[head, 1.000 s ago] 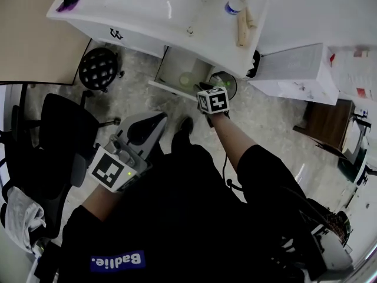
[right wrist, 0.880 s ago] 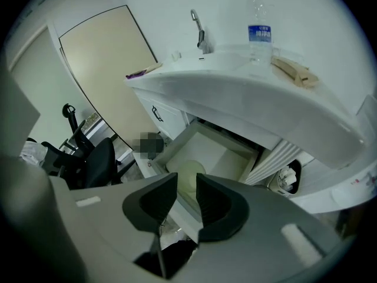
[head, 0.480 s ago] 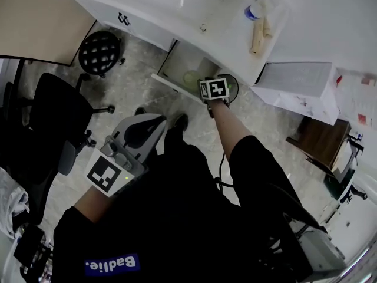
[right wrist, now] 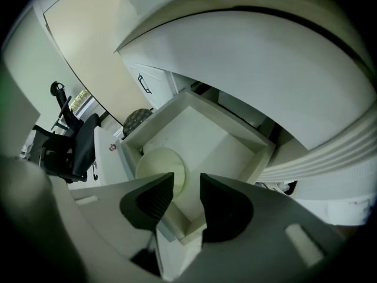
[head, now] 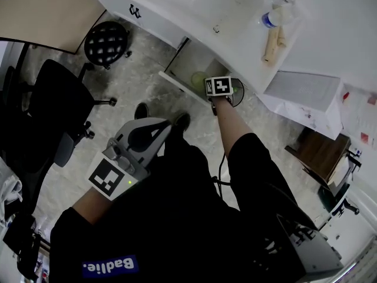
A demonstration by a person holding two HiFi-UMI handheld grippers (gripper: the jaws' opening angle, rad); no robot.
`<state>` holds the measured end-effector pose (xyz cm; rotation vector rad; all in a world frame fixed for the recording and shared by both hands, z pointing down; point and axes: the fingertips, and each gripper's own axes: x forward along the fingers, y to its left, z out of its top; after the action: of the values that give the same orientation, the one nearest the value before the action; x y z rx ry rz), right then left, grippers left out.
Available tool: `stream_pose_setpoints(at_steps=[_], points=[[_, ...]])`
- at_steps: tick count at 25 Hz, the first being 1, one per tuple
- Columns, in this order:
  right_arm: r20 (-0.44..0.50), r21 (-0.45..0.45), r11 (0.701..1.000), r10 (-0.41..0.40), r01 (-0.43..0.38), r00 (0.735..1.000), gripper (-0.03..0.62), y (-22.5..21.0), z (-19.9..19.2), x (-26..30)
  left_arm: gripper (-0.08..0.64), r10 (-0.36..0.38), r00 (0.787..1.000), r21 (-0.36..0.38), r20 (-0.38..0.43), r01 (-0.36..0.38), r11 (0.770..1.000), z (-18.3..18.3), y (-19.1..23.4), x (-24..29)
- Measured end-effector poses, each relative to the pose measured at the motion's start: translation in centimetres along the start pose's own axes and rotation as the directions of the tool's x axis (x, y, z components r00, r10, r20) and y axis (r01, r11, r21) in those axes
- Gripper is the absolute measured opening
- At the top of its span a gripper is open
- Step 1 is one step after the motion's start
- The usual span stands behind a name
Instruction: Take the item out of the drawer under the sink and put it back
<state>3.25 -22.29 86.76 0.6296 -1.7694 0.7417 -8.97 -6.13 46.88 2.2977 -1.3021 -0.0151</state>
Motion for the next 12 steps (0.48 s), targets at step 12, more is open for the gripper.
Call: stream_pose_setpoints(at_steps=[12], points=[[-0.052, -0.003, 1.000, -0.013, 0.013, 0.999, 0.112, -0.7, -0.2, 2.9, -0.009, 0.022, 0.999, 0.006, -0.037, -0.022, 1.000, -0.5, 0.2, -0.4]])
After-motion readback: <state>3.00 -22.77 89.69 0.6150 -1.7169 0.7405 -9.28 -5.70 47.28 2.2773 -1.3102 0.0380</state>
